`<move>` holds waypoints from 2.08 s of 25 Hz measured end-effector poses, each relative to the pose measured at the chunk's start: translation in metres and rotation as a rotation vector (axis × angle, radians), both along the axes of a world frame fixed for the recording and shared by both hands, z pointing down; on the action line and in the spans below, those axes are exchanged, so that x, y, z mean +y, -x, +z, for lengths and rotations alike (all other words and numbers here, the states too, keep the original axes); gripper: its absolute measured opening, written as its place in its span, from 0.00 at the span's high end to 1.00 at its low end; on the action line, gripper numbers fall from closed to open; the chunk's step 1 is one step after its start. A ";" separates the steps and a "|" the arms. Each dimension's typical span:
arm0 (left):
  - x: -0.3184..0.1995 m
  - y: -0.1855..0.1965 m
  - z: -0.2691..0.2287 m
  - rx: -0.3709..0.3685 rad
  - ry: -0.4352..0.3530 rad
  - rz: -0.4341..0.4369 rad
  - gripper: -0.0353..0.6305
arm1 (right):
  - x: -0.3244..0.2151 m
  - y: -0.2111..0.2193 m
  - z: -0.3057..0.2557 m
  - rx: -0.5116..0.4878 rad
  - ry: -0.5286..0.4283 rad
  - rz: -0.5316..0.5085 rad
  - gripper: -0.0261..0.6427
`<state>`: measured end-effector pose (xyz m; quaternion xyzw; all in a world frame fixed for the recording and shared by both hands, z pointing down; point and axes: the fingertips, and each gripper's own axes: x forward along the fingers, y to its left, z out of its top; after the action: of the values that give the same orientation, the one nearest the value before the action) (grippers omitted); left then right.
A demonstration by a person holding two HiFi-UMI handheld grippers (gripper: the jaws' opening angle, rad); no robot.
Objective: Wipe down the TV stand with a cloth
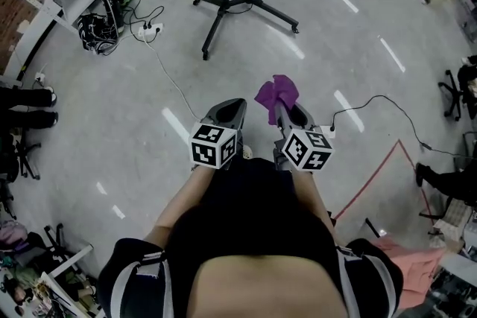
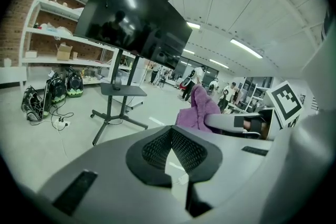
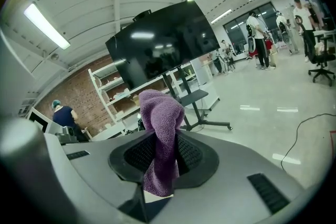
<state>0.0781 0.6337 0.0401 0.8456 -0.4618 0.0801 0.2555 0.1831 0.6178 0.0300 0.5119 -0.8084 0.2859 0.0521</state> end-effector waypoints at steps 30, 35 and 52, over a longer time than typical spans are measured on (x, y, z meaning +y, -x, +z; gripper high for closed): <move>-0.164 0.034 -0.005 0.012 0.018 -0.063 0.94 | -0.162 0.025 0.000 -0.033 0.043 -0.029 0.81; -0.208 0.043 -0.009 0.017 0.027 -0.055 0.94 | -0.206 0.042 -0.005 -0.034 0.051 -0.052 0.81; -0.349 0.077 -0.019 0.031 0.026 -0.021 0.94 | -0.343 0.076 -0.018 -0.018 0.054 -0.032 0.81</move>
<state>0.0010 0.2852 0.0207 0.8385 -0.4653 0.0704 0.2746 0.1067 0.2749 0.0117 0.4948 -0.8090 0.3110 0.0633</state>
